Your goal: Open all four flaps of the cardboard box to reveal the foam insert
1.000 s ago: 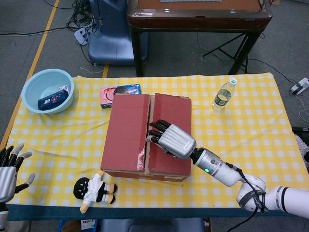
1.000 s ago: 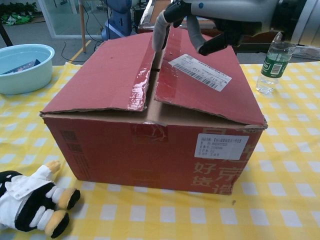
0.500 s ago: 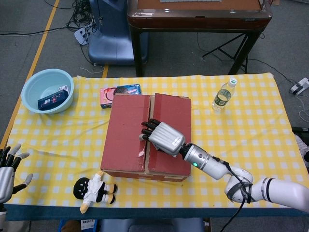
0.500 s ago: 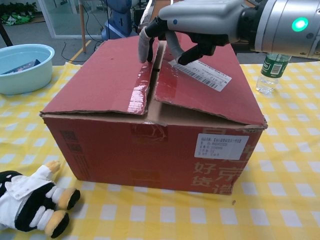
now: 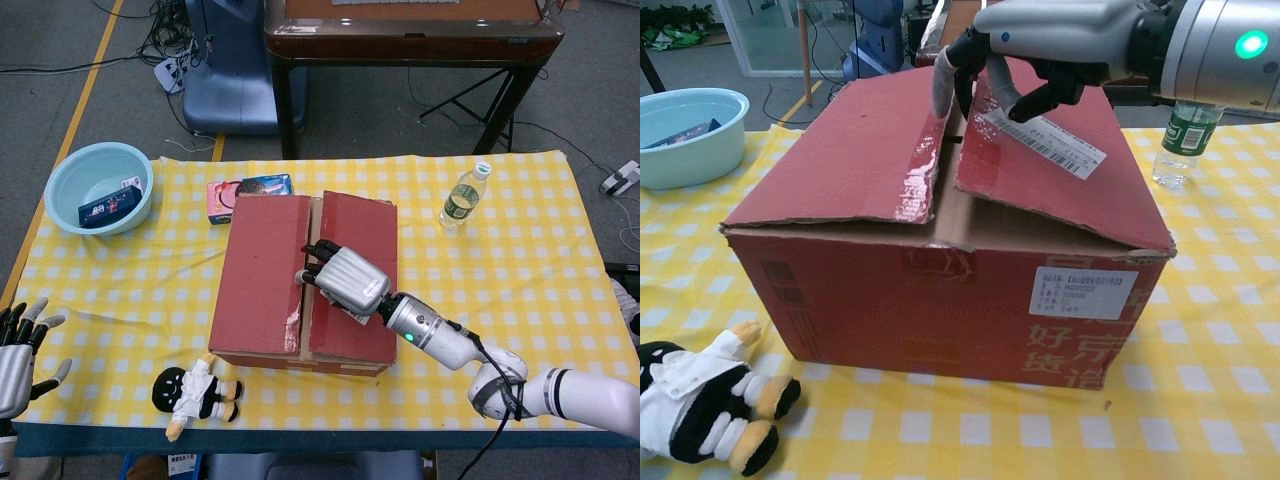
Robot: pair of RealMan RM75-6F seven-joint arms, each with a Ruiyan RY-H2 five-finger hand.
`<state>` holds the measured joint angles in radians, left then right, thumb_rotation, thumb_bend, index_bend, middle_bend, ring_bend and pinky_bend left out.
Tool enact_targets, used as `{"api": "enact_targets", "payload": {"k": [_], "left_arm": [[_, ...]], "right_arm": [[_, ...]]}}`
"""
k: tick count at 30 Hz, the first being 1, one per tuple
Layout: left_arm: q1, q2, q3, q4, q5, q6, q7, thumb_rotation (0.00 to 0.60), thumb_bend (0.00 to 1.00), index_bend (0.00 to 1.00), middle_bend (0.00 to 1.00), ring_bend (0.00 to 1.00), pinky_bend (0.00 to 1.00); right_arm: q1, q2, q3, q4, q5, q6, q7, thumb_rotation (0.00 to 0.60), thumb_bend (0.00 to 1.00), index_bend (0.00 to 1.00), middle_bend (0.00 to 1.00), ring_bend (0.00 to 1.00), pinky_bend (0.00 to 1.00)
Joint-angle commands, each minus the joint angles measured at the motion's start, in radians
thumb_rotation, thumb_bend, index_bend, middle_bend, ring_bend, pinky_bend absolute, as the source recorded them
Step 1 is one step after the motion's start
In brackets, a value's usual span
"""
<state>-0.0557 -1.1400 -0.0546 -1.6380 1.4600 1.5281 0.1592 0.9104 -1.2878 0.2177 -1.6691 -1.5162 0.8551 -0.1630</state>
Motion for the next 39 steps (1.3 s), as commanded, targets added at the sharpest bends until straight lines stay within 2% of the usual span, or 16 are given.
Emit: {"api": "enact_targets", "payload": {"k": [1,9,21,34,39], "left_arm": [[-0.002,0.000,-0.001,0.000,0.000,-0.002,0.001,0.600,0.29,0.33,0.10,0.04,0.00],[-0.010,0.000,-0.006,-0.006,0.010,-0.001,0.006,0.600,0.29,0.33,0.10,0.04,0.00],[-0.017,0.002,-0.005,-0.016,0.017,-0.007,0.015,0.600,0.29,0.33,0.10,0.04,0.00],[-0.014,0.004,0.001,-0.027,0.027,-0.003,0.016,0.600,0.29,0.33,0.10,0.04,0.00],[-0.019,0.002,0.001,-0.028,0.026,-0.010,0.018,0.600,0.29,0.33,0.10,0.04,0.00]], "right_arm": [[-0.008,0.010,-0.002,-0.007,0.001,0.019,0.001,0.600,1.00,0.34,0.47,0.15,0.17],[-0.043,0.077,0.007,-0.057,-0.002,0.094,0.001,0.600,1.00,0.34,0.48,0.16,0.17],[-0.153,0.275,0.005,-0.210,-0.001,0.217,-0.048,0.600,1.00,0.34,0.48,0.16,0.17],[-0.321,0.479,-0.051,-0.317,-0.021,0.337,-0.039,0.600,1.00,0.34,0.48,0.16,0.17],[-0.387,0.524,-0.083,-0.332,-0.024,0.372,-0.018,0.600,1.00,0.34,0.48,0.16,0.17]]}}
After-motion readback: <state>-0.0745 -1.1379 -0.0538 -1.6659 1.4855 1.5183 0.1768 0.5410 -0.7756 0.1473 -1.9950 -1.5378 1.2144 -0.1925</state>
